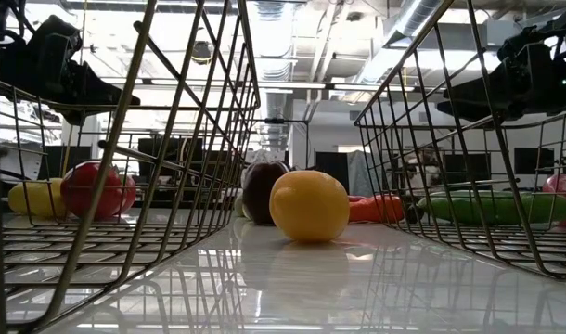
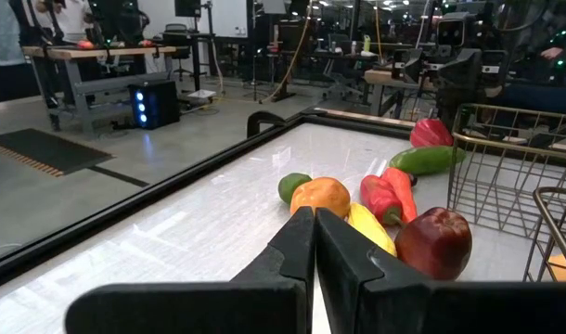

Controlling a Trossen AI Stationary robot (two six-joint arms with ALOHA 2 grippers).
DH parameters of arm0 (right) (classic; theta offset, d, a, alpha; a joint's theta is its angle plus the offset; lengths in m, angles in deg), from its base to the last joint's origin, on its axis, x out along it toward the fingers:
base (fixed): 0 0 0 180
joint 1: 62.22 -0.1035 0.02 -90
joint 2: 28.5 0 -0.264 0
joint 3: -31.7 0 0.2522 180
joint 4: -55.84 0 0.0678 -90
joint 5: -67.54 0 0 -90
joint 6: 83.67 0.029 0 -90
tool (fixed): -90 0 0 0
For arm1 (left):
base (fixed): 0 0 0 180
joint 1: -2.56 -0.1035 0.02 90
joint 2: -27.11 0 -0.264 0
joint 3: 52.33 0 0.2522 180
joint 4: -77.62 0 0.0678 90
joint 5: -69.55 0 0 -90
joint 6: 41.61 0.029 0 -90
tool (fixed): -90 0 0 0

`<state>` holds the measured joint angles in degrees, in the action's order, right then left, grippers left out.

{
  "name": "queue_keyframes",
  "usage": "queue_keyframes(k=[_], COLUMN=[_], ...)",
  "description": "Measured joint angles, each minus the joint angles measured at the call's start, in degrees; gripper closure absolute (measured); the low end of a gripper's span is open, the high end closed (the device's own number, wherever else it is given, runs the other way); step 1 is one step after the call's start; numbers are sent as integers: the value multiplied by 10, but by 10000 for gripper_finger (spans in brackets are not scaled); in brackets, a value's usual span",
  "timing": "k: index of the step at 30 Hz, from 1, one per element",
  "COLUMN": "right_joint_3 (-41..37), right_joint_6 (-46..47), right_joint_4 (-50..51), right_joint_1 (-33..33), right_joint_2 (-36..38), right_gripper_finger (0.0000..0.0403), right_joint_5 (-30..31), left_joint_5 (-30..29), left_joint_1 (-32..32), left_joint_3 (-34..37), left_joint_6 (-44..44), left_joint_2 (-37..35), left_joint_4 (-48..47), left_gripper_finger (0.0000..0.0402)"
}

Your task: Sort produce into baskets

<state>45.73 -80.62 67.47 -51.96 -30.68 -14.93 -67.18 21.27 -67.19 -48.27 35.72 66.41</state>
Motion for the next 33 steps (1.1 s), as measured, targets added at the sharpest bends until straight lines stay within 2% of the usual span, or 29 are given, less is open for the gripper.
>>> queue_keyframes(k=[7, 11, 15, 18, 25, 33], right_joint_3=[0, 0, 0, 0, 0, 0], right_joint_6=[0, 0, 0, 0, 0, 0], right_joint_4=[0, 0, 0, 0, 0, -84], right_joint_1=[0, 0, 0, 0, 0, 7], right_joint_2=[0, 0, 0, 0, 0, 0], right_gripper_finger=[122, 122, 122, 122, 122, 122], right_joint_5=[0, 0, 0, 0, 0, 18], left_joint_5=[0, -2, -53, -47, -24, -61], left_joint_1=[0, 0, -6, -6, -6, -15], left_joint_3=[0, 0, 0, 0, 0, 0], left_joint_6=[-4, -76, -58, -78, -88, -38], left_joint_2=[0, 0, -1, -1, 0, -1], left_joint_4=[0, 4, 88, 116, 109, 180], left_gripper_finger=[401, 401, 401, 401, 401, 401])
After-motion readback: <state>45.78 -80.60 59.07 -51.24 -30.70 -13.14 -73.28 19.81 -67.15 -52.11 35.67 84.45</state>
